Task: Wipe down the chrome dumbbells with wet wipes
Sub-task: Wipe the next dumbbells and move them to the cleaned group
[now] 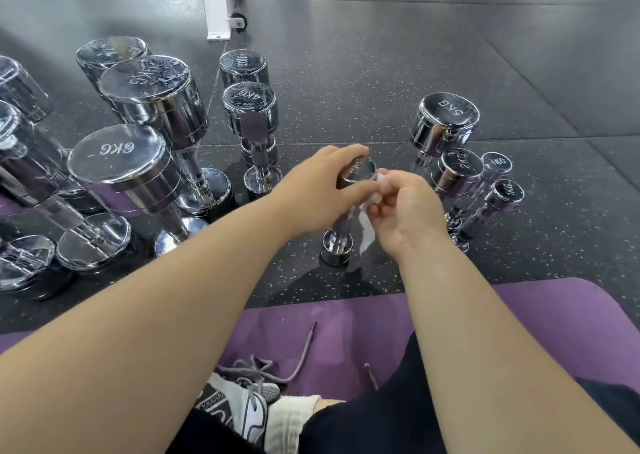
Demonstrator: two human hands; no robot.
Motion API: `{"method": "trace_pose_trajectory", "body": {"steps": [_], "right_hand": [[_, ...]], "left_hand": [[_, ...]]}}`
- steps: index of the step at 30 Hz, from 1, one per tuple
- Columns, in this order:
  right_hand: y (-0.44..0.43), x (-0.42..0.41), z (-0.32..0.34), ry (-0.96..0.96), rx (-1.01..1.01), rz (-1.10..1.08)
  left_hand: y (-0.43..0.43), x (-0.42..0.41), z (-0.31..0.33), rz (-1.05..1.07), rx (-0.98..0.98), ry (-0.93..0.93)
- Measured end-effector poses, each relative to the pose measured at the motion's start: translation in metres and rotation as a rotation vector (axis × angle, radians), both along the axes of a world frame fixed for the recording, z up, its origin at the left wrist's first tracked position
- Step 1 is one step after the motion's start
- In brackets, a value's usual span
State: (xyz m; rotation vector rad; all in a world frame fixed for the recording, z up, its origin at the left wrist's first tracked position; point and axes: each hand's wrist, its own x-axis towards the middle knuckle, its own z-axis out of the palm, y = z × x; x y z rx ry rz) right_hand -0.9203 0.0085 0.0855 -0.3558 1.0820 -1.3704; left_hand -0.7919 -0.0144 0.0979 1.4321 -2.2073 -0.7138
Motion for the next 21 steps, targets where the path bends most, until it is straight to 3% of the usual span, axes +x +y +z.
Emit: {"method": "trace_pose_trajectory", "body": {"steps": [2, 5, 6, 10, 17, 21], "right_hand": [[0.005, 0.005, -0.003, 0.034, -0.011, 0.108], [0.008, 0.006, -0.002, -0.031, -0.079, 0.05], [0.007, 0.004, 0.0, -0.082, -0.074, 0.003], [0.009, 0.001, 0.008, -0.124, -0.002, -0.051], [0.011, 0.001, 0.004, -0.047, 0.118, -0.07], [0.013, 0.004, -0.002, 0.033, 0.285, 0.002]], "left_hand": [[0.001, -0.002, -0.003, 0.085, 0.049, 0.088], [0.002, 0.006, -0.007, 0.115, 0.374, 0.533], [0.004, 0.01, -0.011, 0.107, 0.441, 0.574], [0.018, 0.003, -0.033, 0.111, 0.343, 0.242], [0.025, -0.017, -0.035, 0.379, 0.118, 0.161], [0.033, -0.018, -0.04, 0.366, 0.232, 0.318]]}}
